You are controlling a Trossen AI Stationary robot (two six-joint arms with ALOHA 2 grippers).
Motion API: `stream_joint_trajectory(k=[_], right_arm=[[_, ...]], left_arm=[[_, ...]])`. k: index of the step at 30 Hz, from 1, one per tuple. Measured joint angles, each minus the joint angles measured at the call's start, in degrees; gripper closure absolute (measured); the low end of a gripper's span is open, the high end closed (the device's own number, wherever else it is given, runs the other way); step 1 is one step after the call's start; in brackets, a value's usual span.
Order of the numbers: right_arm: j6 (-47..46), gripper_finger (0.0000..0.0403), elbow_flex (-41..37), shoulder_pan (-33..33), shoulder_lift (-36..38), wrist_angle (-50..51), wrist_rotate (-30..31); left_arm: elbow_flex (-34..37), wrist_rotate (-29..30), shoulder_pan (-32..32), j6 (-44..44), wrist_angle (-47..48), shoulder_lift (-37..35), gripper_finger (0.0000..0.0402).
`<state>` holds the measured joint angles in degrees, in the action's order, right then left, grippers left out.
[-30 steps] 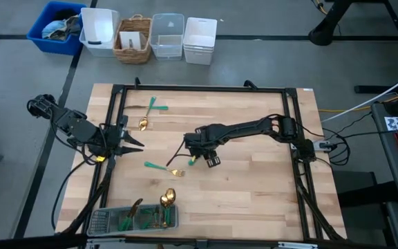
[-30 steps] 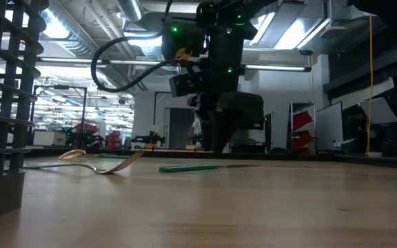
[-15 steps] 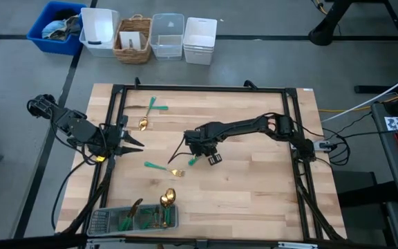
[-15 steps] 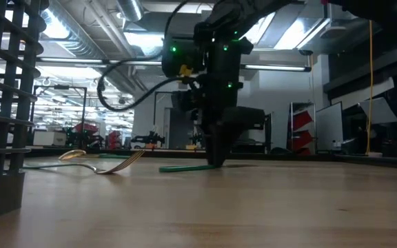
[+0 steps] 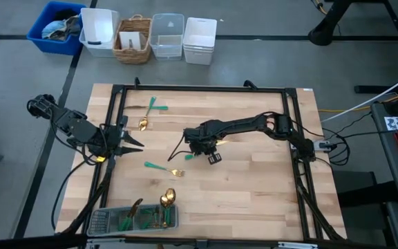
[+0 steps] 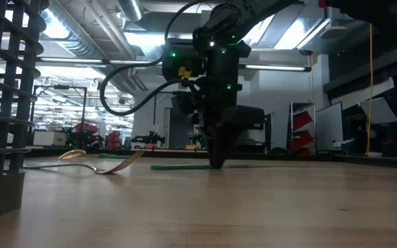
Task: Sort silverware
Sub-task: Put the bottom knife into the cutlery rack
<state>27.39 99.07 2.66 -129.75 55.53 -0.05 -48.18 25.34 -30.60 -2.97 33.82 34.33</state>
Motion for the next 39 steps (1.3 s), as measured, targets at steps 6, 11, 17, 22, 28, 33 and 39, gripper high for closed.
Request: stream_joint_trajectory(k=[6,11,17,22,28,33,39], right_arm=[[0.0,0.0385,-0.1,0.0,-0.1,0.1,-0.2],[0.0,0.0392,-0.1,0.0,-0.2,-0.2,-0.5],[0.0,0.0398,-0.1,0.0,-0.2,-0.2,-0.5],[-0.6,0.0371,-0.2,-0.1,-0.2,-0.2,-0.5],[-3.3,0.0316,2.6,-0.2,-0.5,1.5,0.7],[-3.3,0.0285,4.2,-0.5,-0.8,1.7,3.5],[-3.2,0.0279,3.3,-0.4,-0.6,1.0,2.5]], left_arm=[[0.0,0.0,0.0,0.0,0.0,0.0,0.0342],[0.0,0.0,0.0,0.0,0.0,0.0,0.0342],[0.0,0.0,0.0,0.0,0.0,0.0,0.0342],[0.0,0.0,0.0,0.0,0.1,0.0,0.0342],[0.0,0.0,0.0,0.0,0.1,0.0,0.0342],[0.0,0.0,0.0,0.0,0.3,0.0,0.0342],[0.0,0.0,0.0,-0.1,0.3,0.0,0.0342]])
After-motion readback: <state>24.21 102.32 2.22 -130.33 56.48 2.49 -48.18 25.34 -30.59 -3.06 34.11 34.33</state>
